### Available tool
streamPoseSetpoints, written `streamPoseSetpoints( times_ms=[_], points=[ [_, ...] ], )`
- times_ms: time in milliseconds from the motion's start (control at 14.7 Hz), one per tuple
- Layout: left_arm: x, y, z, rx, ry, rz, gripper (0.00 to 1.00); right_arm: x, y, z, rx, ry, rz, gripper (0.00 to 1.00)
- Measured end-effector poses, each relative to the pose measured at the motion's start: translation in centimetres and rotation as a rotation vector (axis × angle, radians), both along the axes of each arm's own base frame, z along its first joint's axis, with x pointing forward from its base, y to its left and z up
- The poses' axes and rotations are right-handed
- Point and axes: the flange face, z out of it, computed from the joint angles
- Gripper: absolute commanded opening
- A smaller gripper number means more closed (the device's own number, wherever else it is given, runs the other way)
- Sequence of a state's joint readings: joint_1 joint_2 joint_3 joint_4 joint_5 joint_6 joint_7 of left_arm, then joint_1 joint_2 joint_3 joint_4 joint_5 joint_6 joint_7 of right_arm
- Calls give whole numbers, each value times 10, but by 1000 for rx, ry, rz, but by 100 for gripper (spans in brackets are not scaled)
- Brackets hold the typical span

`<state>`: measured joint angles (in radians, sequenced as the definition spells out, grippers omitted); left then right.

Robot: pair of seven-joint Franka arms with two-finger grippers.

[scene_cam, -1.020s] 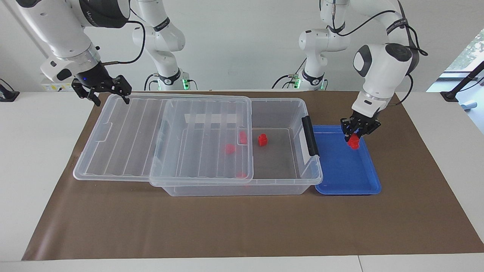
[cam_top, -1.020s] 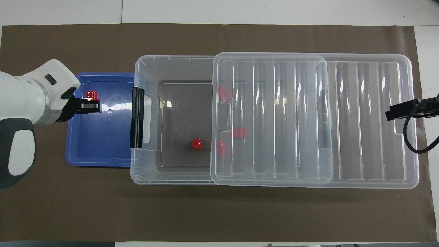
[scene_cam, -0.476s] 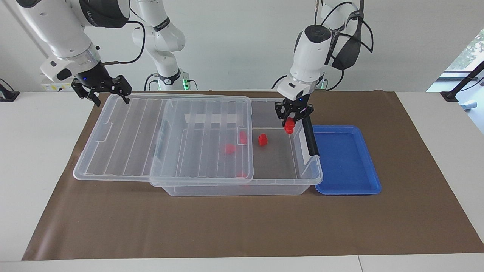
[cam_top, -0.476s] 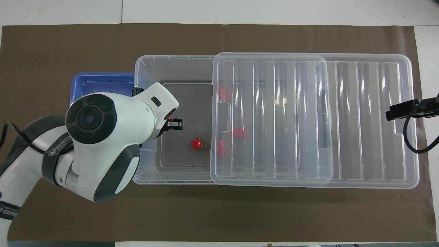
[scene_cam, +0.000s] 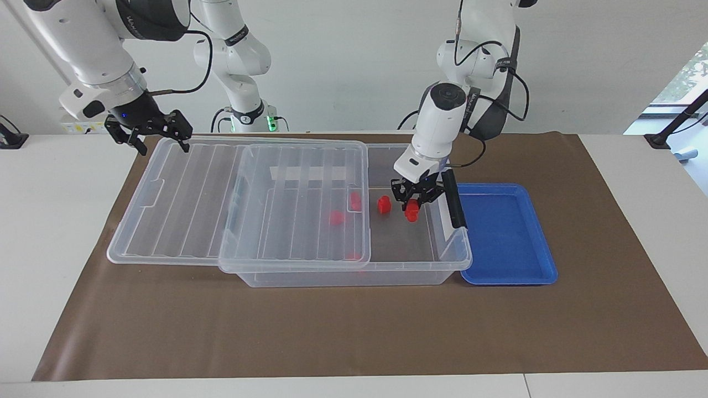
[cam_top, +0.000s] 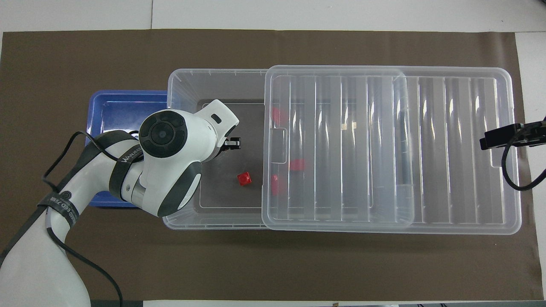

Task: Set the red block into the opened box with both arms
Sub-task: 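Carry the red block with the left gripper over the open box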

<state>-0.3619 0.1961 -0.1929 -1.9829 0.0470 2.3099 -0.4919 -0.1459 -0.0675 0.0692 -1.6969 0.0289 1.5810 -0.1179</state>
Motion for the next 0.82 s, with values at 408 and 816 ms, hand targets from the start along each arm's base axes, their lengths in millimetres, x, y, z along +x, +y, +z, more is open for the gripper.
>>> streamPoseSetpoints(
  times_ms=[408, 816],
  points=[
    [10, -5, -49, 57, -40, 74, 0, 0, 0, 0, 0, 0, 0, 100],
    [15, -4, -69, 47, -42, 123, 0, 0, 0, -1, 0, 3, -1, 100]
  ],
)
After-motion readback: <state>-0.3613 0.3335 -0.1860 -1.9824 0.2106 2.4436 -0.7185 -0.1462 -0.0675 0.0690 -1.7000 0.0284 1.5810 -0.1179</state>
